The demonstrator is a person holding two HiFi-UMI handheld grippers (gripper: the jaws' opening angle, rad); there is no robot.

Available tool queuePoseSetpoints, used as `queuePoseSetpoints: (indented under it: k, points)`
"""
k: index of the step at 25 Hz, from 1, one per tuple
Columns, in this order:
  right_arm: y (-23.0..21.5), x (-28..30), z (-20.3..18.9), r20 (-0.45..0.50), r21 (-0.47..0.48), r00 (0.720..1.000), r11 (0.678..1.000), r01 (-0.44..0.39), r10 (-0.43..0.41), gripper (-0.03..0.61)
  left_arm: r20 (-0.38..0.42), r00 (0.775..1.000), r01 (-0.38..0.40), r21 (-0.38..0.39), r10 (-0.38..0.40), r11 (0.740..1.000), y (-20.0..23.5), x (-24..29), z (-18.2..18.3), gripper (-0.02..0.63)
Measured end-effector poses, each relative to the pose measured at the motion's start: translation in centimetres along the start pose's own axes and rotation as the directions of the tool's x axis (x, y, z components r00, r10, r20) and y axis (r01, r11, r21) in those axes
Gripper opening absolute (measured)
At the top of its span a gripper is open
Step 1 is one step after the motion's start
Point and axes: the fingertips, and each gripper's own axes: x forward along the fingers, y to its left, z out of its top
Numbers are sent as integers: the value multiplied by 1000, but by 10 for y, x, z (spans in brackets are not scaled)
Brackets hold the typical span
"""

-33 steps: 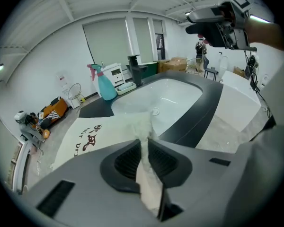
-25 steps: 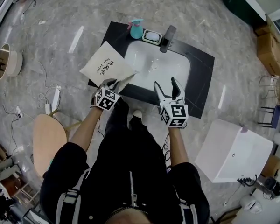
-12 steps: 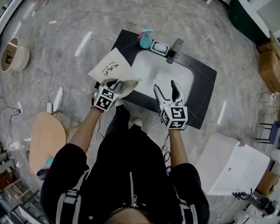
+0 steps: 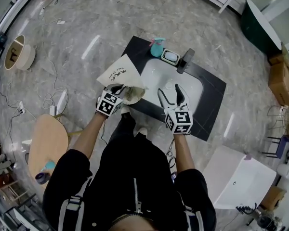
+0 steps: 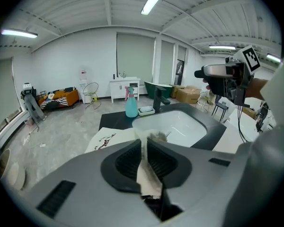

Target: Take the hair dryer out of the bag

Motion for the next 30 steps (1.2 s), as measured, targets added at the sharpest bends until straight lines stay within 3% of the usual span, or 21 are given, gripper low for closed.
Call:
queuePoseSetpoints:
  k: [16,30]
  points:
    - [38,41,-36,-106,52,989,994,-100,105,334,9,999,40,-25,-40,999,12,4,-3,54]
    - [75,71,-99,-262,118,943,977,-180,206,322,-5,999,39,-94,-40,995,27,5,-20,54]
